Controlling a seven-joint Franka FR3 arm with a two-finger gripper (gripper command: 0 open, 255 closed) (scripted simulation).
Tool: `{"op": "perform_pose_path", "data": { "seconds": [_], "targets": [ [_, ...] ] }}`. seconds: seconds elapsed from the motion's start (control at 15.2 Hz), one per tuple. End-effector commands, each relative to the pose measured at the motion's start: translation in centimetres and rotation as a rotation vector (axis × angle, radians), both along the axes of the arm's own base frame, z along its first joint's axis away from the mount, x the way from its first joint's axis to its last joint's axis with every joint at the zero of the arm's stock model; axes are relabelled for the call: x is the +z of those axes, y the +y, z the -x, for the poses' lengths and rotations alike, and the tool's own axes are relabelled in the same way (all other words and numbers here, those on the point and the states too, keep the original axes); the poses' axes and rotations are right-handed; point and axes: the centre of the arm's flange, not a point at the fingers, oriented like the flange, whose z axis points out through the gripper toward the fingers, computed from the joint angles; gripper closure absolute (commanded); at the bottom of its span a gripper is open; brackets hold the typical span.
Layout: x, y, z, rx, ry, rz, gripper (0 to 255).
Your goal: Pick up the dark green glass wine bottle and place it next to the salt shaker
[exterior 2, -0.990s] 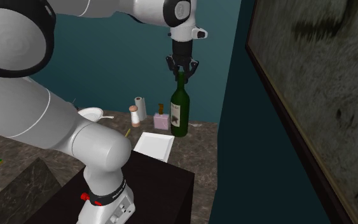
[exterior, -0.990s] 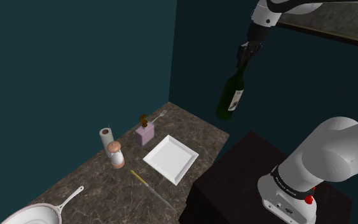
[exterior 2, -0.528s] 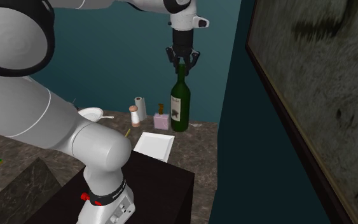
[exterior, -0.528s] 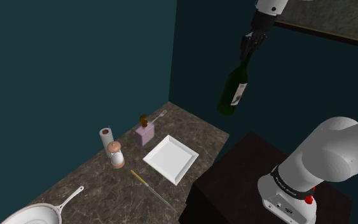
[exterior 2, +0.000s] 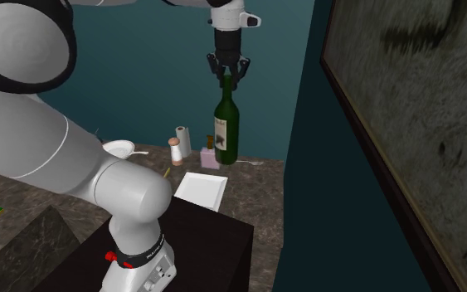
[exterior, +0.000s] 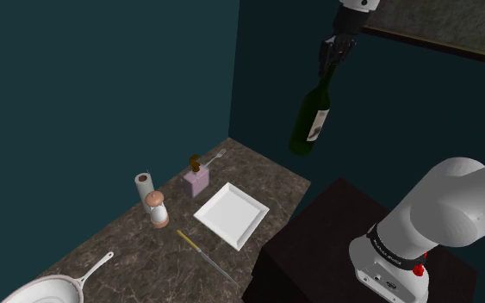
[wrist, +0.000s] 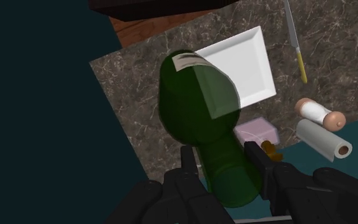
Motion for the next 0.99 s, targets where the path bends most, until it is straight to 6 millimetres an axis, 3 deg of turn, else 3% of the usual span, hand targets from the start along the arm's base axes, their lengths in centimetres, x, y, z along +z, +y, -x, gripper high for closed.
{"op": "perform_pose_path", "data": {
  "seconds": [0.0,0.92],
  "targets": [
    [-0.5,2.5,-1.1,-0.001,-0.001,0.0,255],
    [-4.4,19.6,-6.9,-0.001,-0.001,0.0,255]
  ]
}}
